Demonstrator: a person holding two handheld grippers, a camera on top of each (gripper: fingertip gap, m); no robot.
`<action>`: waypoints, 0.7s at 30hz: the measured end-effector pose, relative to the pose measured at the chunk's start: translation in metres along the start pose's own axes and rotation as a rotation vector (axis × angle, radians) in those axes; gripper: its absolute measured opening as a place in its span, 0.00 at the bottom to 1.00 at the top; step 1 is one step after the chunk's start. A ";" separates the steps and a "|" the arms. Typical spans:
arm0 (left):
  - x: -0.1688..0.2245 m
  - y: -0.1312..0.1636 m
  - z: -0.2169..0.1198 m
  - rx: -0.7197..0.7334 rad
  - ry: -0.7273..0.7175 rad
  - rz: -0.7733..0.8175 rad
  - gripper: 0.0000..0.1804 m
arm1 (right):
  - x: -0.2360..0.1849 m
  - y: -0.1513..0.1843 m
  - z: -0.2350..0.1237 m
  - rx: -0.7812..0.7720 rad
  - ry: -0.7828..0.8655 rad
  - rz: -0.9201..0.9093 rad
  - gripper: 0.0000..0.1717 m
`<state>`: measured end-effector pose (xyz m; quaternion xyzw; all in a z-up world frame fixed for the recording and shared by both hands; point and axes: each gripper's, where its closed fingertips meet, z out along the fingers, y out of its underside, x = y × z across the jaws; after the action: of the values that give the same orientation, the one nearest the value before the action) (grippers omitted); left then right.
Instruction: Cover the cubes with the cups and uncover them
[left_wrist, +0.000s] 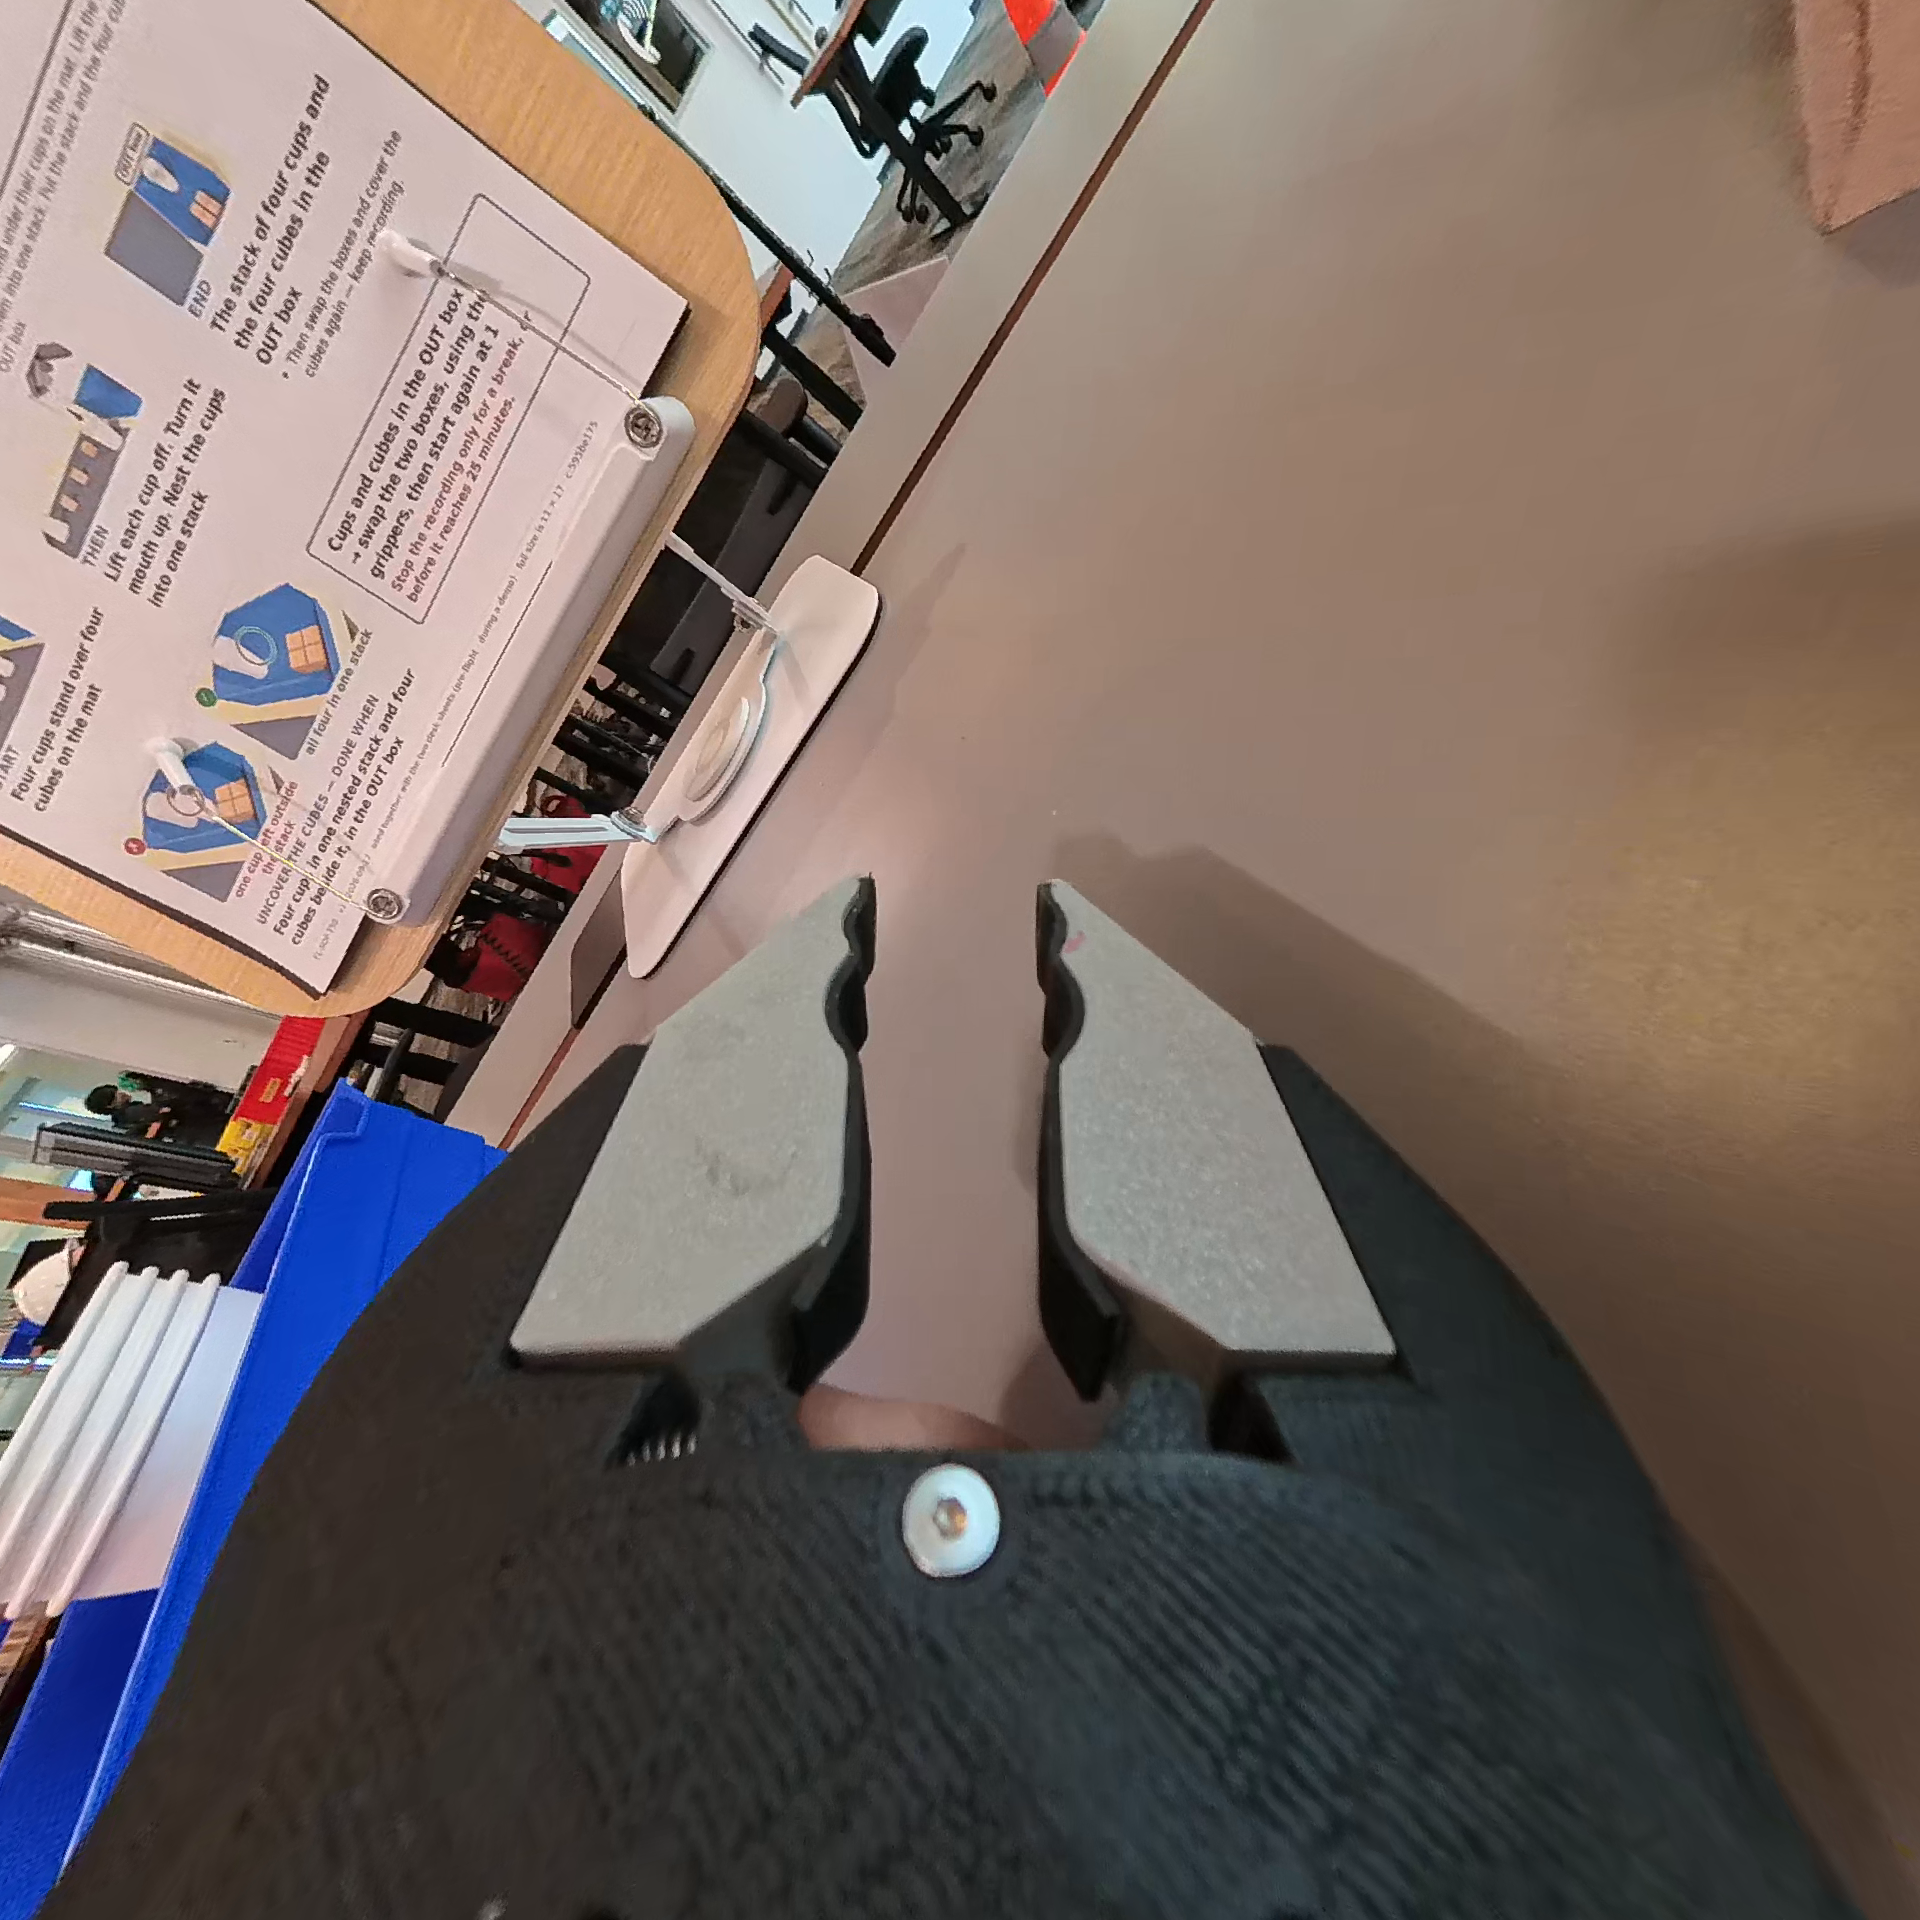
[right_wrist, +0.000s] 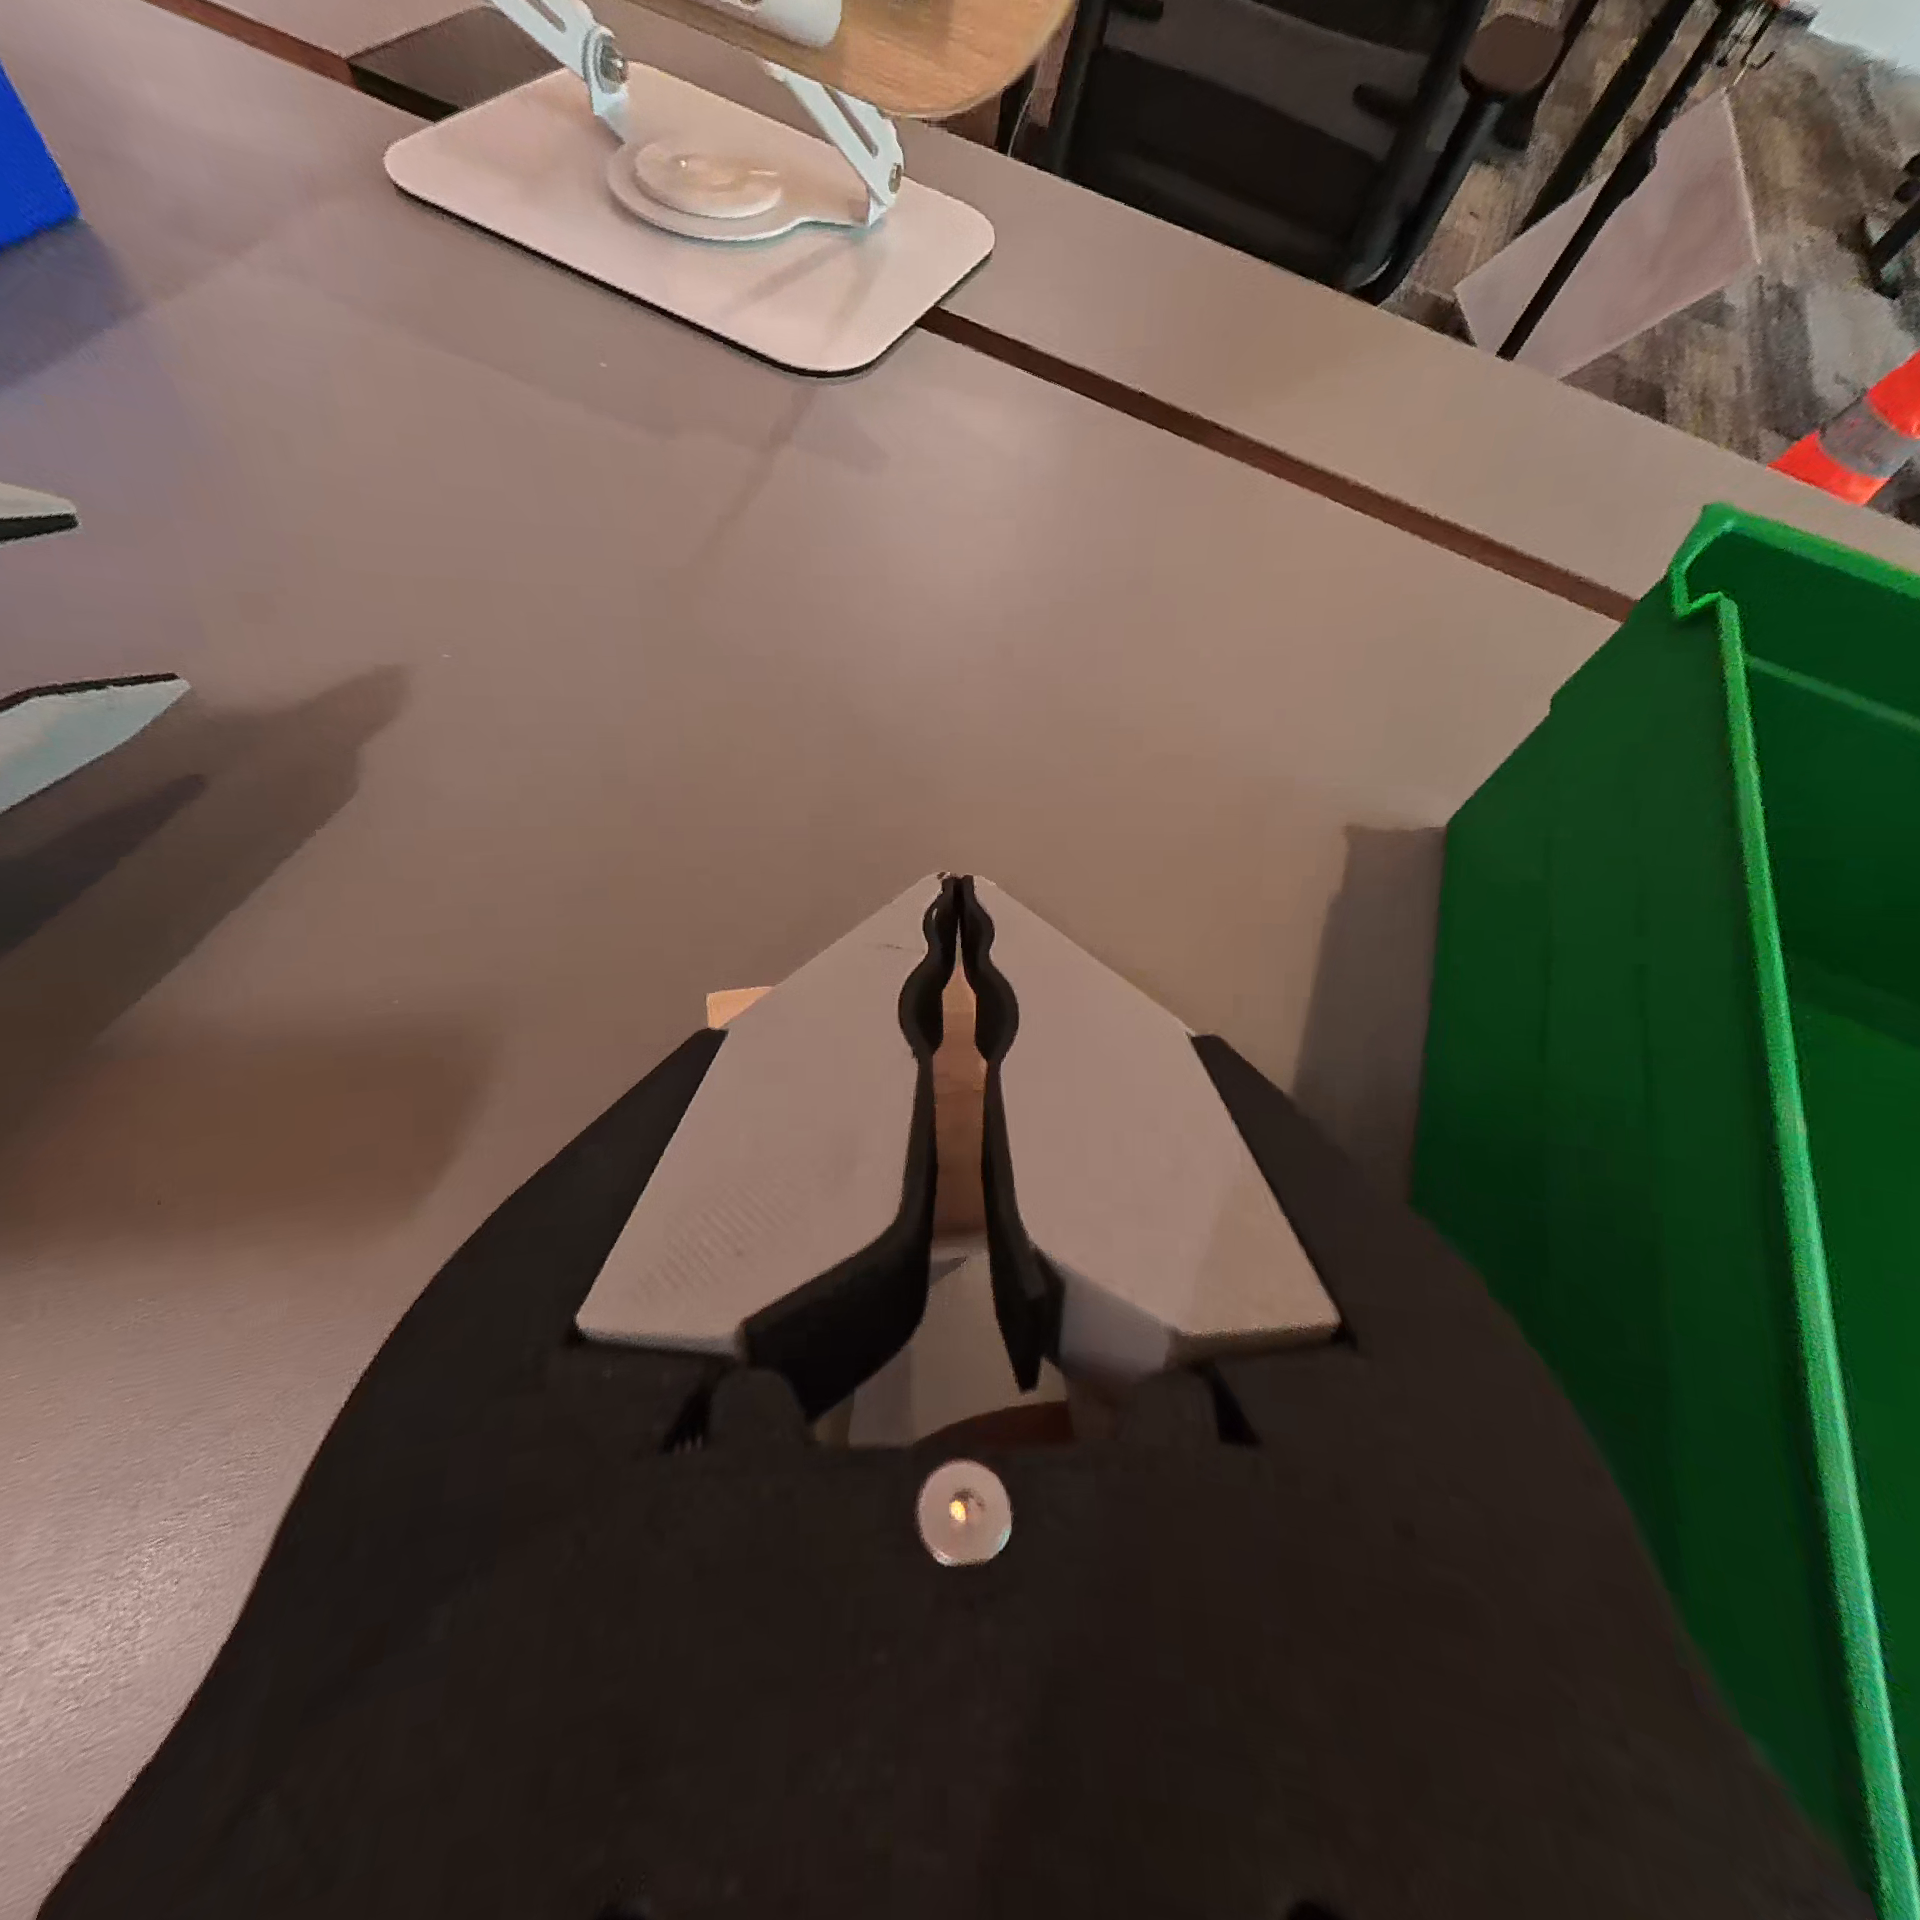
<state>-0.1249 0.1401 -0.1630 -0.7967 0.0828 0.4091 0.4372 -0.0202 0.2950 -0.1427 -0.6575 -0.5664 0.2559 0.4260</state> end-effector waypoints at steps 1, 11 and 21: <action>0.000 0.000 0.000 -0.001 0.001 0.000 0.16 | -0.001 -0.004 -0.001 0.024 0.005 -0.021 0.00; 0.002 0.000 0.000 -0.001 0.009 0.006 0.16 | 0.042 -0.012 -0.002 0.099 0.186 0.000 0.00; -0.001 0.001 -0.001 0.001 0.005 -0.011 0.16 | 0.016 0.001 0.001 0.028 -0.008 0.121 0.00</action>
<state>-0.1257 0.1381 -0.1627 -0.7979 0.0798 0.4046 0.4396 -0.0170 0.3111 -0.1418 -0.6833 -0.5236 0.2918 0.4168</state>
